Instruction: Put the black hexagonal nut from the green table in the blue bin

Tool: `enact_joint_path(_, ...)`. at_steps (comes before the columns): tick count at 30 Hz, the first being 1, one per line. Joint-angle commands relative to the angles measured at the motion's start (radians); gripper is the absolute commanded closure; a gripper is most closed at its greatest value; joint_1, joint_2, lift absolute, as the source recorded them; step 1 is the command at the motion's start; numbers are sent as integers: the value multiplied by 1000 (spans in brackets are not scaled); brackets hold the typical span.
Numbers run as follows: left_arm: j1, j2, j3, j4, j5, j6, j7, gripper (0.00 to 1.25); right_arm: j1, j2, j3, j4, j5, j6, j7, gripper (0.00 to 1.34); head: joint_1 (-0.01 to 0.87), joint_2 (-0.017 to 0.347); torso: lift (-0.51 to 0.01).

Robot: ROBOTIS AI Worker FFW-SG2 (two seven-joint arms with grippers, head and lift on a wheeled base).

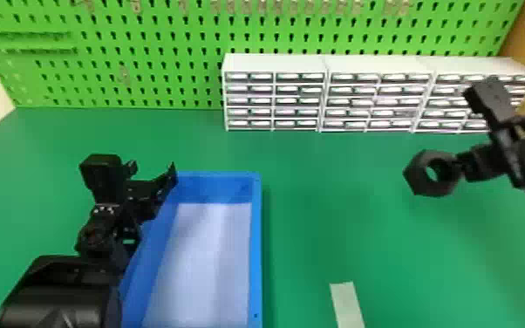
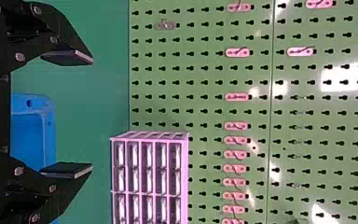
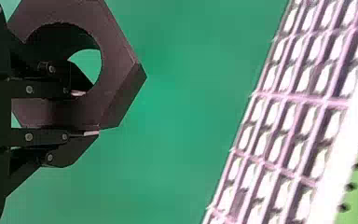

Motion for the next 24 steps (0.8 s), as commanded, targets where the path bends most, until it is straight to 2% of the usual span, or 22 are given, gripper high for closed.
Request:
enact_joint_path(1, 0, 1, 1, 0, 1, 0, 0, 443, -28, 25, 44, -47, -18, 6, 0, 1001, 686, 51, -96)
enact_joint_path(9, 2, 0, 1, -2, 1, 2, 0, 446, -87, 50, 151, -96, -97, 1, 0, 999, 686, 51, -96)
enact_joint_path(24, 0, 0, 1, -2, 0, 3, 0, 446, -199, 108, 340, -97, -242, -48, 0, 1001, 686, 51, -96)
